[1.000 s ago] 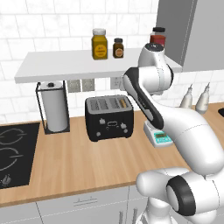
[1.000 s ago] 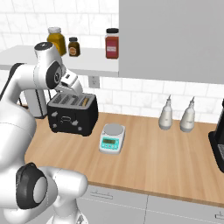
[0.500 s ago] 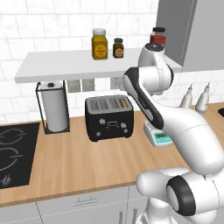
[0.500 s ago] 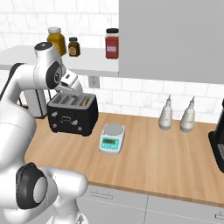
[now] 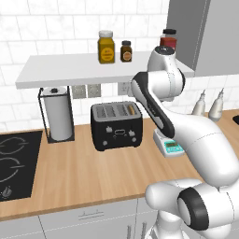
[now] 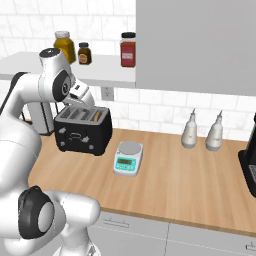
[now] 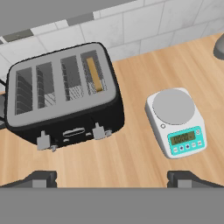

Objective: Start the toaster. Once the lever pops up, take the bread to the plate on the dining counter.

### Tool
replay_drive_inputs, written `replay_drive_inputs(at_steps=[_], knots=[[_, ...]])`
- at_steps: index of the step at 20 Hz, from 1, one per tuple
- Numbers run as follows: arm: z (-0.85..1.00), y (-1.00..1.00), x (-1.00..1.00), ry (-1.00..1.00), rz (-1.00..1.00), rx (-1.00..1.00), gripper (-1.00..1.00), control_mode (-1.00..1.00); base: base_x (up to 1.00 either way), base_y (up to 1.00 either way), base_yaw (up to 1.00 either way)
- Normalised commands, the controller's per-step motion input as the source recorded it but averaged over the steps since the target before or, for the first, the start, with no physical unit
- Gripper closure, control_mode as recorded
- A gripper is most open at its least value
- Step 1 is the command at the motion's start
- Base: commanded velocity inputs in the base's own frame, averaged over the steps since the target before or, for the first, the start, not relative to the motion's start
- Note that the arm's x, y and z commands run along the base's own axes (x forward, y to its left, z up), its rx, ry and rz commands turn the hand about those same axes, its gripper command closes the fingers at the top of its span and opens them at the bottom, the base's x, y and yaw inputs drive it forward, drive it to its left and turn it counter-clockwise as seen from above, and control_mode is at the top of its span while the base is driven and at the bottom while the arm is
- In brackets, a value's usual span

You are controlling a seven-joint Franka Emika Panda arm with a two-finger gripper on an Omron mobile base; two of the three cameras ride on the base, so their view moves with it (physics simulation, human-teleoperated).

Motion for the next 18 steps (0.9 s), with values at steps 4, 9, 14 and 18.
replay_drive_inputs(at_steps=[4,9,14,18], knots=[[0.0,0.0,0.0,0.0,0.0,0.0,-1.0,-1.0,0.0,0.0,0.0],[0.0,0.0,0.0,0.0,0.0,0.0,-1.0,-1.0,0.0,0.0,0.0],[0.0,0.0,0.0,0.0,0.0,0.0,-1.0,-1.0,0.0,0.0,0.0],[0.0,0.0,0.0,0.0,0.0,0.0,-1.0,-1.0,0.0,0.0,0.0]])
